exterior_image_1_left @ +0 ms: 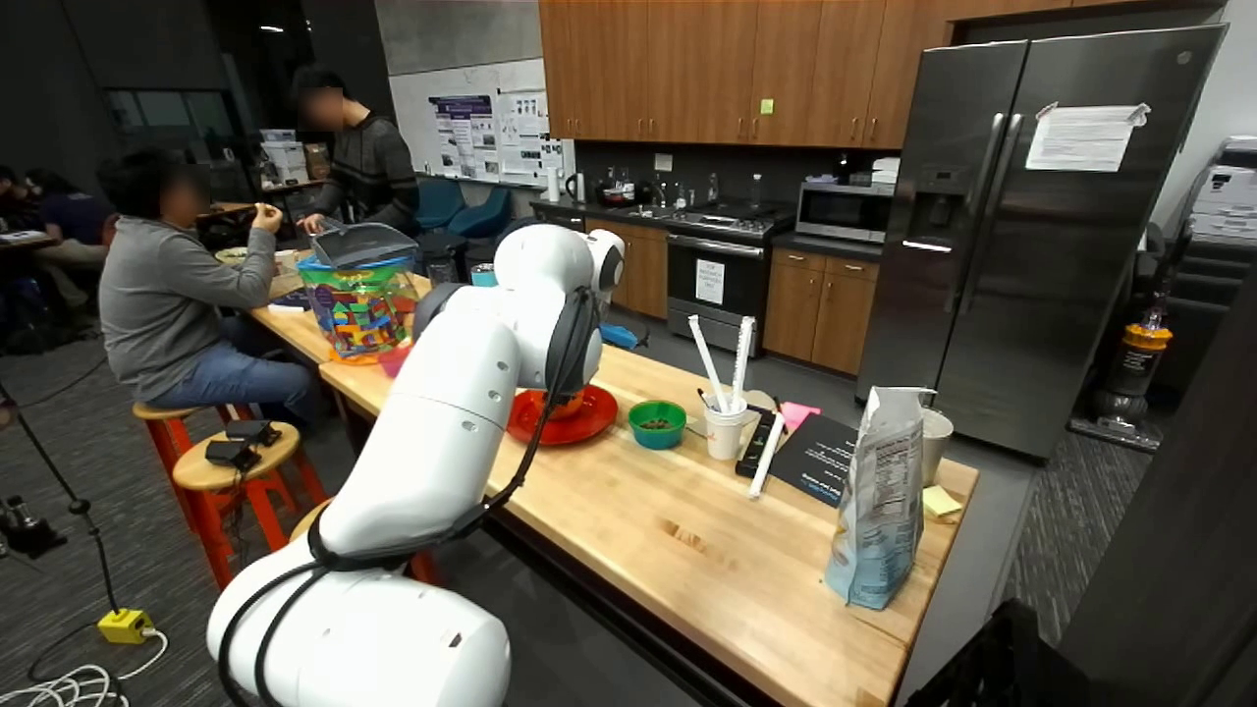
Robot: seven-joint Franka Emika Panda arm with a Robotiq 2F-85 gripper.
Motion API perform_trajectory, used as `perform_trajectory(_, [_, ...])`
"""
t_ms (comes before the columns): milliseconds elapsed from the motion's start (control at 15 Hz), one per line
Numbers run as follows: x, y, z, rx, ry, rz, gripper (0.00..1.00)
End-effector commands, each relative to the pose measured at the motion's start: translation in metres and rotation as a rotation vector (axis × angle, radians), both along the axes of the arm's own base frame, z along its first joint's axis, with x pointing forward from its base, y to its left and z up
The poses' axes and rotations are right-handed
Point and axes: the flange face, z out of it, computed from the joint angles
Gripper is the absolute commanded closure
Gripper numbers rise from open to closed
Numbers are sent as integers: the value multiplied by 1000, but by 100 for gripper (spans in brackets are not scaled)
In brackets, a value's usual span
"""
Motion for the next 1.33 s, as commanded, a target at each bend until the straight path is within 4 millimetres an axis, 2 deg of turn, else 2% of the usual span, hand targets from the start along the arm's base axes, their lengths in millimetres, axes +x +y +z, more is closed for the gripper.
perform_trajectory(0, [6,3,-1,96,1,53,26])
perform_trajectory(200, [6,7,-7,145,22,80,5])
perform_trajectory(267, [5,8,-9,155,27,83,1])
perform_trajectory(867, [-4,8,-27,166,129,92,0])
perform_trajectory(1267, [-5,11,-28,122,130,79,0])
